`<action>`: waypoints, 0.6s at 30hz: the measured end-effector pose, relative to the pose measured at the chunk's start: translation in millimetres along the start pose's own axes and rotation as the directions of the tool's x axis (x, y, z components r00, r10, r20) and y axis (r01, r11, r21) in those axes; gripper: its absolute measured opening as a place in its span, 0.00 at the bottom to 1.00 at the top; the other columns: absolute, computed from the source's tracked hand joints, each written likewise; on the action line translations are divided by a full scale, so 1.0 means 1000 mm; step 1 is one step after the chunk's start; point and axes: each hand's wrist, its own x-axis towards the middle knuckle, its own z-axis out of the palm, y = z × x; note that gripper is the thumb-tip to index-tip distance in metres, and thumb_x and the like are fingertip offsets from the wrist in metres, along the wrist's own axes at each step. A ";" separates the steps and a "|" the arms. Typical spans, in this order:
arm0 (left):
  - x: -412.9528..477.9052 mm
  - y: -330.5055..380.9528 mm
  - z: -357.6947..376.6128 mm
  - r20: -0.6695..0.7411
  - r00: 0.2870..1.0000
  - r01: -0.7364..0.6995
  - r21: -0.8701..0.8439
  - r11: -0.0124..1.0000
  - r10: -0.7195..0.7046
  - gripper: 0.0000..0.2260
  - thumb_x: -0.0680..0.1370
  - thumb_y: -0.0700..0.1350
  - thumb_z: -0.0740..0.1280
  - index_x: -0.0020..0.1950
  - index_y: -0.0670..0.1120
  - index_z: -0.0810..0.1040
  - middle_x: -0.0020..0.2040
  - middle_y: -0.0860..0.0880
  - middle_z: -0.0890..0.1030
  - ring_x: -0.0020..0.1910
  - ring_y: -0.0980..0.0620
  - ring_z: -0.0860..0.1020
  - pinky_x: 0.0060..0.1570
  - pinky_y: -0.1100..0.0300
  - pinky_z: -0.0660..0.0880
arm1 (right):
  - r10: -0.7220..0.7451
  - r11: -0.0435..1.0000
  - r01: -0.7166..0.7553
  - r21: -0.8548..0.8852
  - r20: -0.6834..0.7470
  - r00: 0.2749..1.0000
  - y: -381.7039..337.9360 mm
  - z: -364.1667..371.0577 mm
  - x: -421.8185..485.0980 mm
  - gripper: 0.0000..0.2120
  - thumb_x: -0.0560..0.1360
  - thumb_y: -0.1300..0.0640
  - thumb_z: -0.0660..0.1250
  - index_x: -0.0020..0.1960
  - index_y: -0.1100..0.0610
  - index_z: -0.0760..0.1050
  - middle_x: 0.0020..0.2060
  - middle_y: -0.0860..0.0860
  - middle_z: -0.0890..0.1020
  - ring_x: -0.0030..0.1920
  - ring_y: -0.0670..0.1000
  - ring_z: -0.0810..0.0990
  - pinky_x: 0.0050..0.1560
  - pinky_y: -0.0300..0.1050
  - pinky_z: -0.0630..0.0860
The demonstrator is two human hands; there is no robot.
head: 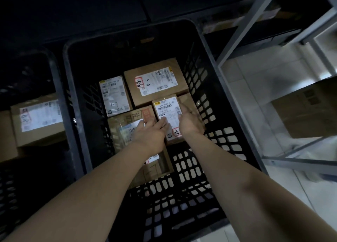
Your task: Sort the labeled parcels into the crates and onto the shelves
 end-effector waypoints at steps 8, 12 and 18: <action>-0.010 -0.002 -0.009 -0.028 0.999 -0.020 0.048 0.999 0.021 0.30 0.79 0.45 0.58 0.78 0.50 0.47 0.78 0.51 0.47 0.74 0.43 0.51 0.69 0.47 0.52 | -0.078 0.988 0.070 -0.136 -0.059 0.995 -0.013 -0.017 -0.010 0.20 0.81 0.50 0.58 0.72 0.45 0.62 0.69 0.57 0.64 0.67 0.62 0.66 0.61 0.62 0.71; -0.037 -0.009 -0.028 -0.117 0.993 0.016 0.019 1.000 -0.014 0.24 0.80 0.45 0.57 0.76 0.51 0.58 0.75 0.49 0.59 0.74 0.46 0.54 0.68 0.50 0.56 | -0.321 0.893 0.271 -0.358 -0.085 0.943 -0.015 -0.036 -0.041 0.21 0.81 0.50 0.57 0.73 0.53 0.64 0.70 0.58 0.64 0.69 0.62 0.63 0.64 0.59 0.66; -0.108 -0.017 -0.067 -0.258 0.957 0.149 0.052 0.987 -0.131 0.20 0.80 0.44 0.57 0.72 0.49 0.65 0.68 0.49 0.69 0.67 0.47 0.65 0.63 0.54 0.61 | -0.563 0.663 0.430 -0.613 -0.030 0.826 -0.023 -0.073 -0.097 0.22 0.81 0.47 0.57 0.73 0.52 0.62 0.69 0.57 0.65 0.69 0.60 0.64 0.64 0.56 0.64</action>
